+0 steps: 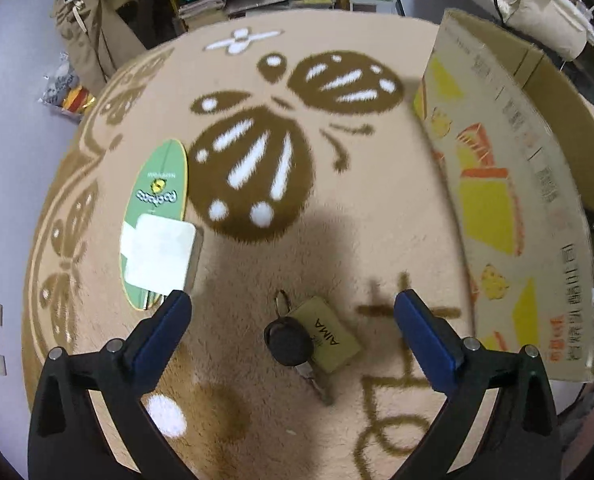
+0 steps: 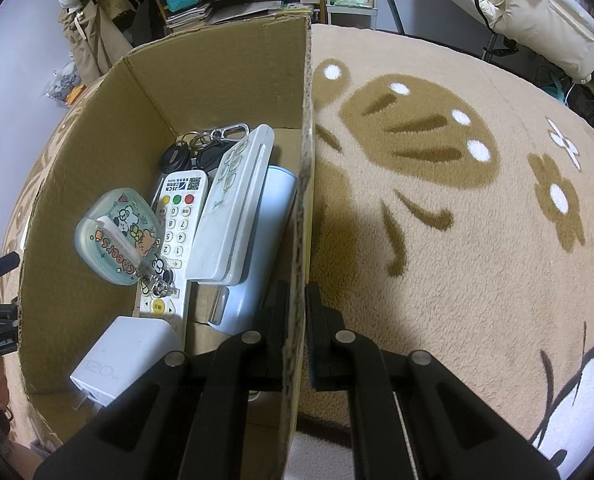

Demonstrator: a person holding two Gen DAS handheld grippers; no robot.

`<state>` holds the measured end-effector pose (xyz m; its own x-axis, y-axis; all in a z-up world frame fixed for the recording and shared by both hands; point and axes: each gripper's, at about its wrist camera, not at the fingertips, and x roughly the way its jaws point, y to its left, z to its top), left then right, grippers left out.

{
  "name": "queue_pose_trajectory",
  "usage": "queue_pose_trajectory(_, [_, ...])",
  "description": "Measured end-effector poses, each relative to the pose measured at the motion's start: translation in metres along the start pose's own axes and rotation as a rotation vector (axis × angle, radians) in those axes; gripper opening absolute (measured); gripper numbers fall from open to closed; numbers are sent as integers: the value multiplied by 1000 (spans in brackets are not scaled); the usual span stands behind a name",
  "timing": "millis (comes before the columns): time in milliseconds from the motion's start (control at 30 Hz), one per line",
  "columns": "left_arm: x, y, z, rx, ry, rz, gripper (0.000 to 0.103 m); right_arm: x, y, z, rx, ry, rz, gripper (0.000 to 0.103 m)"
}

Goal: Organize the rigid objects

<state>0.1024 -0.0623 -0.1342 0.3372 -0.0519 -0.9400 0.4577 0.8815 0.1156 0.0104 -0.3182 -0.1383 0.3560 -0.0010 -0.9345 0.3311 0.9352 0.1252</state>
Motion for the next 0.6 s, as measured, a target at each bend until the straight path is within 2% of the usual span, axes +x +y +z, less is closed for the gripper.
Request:
queue_pose_trajectory(233, [24,-1,-8,22,74,0,100,0,0,0,1,0,1,8])
queue_pose_trajectory(467, [33,1,-19,10,54,11,98,0,0,0,0,0,1,8])
queue_pose_trajectory(600, [37,3,-23,-11,83,1,98,0,0,0,0,0,1,8])
